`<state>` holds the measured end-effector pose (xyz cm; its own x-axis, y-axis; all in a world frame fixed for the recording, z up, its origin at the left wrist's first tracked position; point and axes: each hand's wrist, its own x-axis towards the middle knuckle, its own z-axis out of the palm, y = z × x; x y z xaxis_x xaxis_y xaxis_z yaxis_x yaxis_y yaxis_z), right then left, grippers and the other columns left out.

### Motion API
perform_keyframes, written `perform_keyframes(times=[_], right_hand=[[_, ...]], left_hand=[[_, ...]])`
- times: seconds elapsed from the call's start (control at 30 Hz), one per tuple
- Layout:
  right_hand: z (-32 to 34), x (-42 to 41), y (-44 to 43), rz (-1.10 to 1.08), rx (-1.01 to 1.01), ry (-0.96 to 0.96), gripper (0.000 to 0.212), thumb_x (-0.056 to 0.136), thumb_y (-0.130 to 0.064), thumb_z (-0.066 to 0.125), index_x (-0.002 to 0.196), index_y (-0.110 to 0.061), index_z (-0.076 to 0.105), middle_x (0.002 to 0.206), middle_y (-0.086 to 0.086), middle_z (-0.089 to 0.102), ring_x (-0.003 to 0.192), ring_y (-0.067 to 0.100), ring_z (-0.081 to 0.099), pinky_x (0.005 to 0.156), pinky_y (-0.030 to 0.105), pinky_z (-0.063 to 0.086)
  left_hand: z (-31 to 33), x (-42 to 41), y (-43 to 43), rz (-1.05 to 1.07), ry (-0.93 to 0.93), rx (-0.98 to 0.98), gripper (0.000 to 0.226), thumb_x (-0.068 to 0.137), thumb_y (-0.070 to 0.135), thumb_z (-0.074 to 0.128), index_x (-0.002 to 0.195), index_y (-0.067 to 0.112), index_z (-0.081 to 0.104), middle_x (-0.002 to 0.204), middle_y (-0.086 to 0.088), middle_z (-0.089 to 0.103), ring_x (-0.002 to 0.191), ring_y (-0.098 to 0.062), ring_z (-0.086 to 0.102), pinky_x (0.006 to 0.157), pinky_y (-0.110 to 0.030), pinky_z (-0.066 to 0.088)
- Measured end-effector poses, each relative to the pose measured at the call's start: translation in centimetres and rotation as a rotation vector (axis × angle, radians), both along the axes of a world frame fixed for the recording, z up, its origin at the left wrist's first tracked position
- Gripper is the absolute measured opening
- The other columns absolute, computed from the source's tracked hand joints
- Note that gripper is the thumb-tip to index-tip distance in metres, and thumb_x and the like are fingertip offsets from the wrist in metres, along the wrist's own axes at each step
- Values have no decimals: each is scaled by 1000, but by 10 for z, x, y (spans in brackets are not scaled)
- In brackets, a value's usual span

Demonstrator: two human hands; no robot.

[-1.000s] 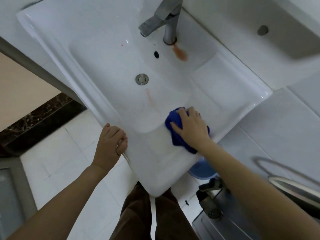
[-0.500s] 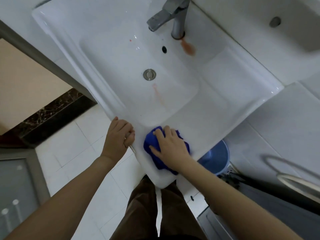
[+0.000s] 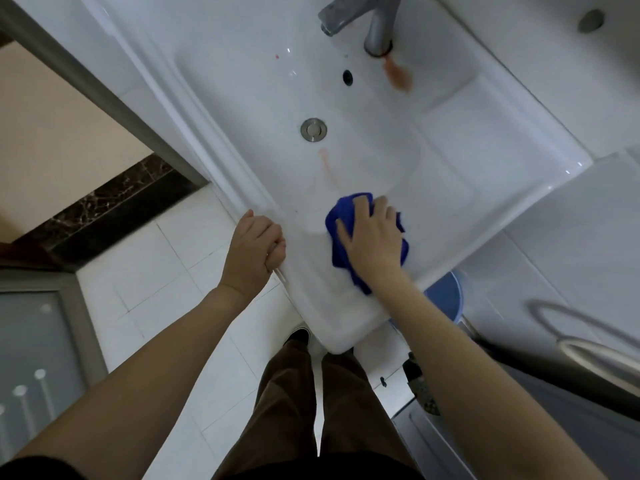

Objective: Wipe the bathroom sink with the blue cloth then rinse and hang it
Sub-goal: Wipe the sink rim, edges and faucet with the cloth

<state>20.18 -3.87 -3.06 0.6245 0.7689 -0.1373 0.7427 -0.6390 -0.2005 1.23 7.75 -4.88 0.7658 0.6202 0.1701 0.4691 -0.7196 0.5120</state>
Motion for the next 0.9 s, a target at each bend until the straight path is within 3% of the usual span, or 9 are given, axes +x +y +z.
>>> perform_keyframes(times=[0.17,0.27,0.37,0.4,0.47,0.53,0.67,0.77,0.9], right_hand=[[15,-40,-32,127,-162,90,54,101,-48,40,140,-10,39,132,20,46,110,37,50,90,39,44],[37,-49,-41,180,-252,295,49,97,-47,47,136,-17,44,128,13,46,106,35,53,80,37,43],[67,-44,-45,189,-396,526,24,91,-41,57,98,-18,56,97,3,55,92,28,57,73,33,45],[77,-41,-50,180,-412,595,23,88,-41,59,85,-19,55,86,1,56,86,25,57,70,32,44],[97,-34,-62,140,-312,720,27,84,-43,64,78,-17,60,77,4,62,77,21,58,67,32,45],[118,-31,-73,48,-51,868,28,86,-42,67,86,-15,68,80,8,70,75,18,64,70,29,51],[151,-44,-85,-191,487,1056,7,94,-30,64,89,-27,68,78,-1,71,67,10,66,59,21,53],[159,-66,-93,-222,575,1062,10,97,-28,60,94,-20,65,76,-6,69,66,9,62,57,21,51],[146,-97,-101,-134,482,1011,8,97,-27,60,100,-20,63,86,-5,68,72,8,63,52,8,45]], left_hand=[[29,1,-3,-77,99,-62,18,91,14,49,77,7,57,78,-5,52,76,-23,50,119,-38,23],[55,-5,-2,-167,222,-109,22,89,22,50,88,7,65,90,-6,61,93,-26,57,118,-40,27],[82,-12,-6,-280,432,-149,33,95,29,49,117,10,67,123,-5,63,129,-26,48,117,-29,24],[94,-15,-9,-270,476,-199,33,97,28,51,123,12,64,130,-4,61,132,-24,45,115,-27,26],[117,-24,-19,-207,467,-292,32,100,29,47,126,17,63,128,-2,61,123,-21,51,106,-30,38],[137,-45,-33,-105,361,-325,32,101,30,45,127,19,63,123,1,63,115,-17,55,100,-30,43],[154,-119,-77,183,78,-303,27,101,28,49,122,24,65,118,13,62,112,-4,51,94,-12,35],[147,-181,-119,421,16,-348,24,100,29,49,118,29,65,115,21,60,111,2,48,91,1,28],[121,-259,-194,738,26,-453,21,100,28,50,117,30,64,112,23,59,111,1,52,89,-1,29]])
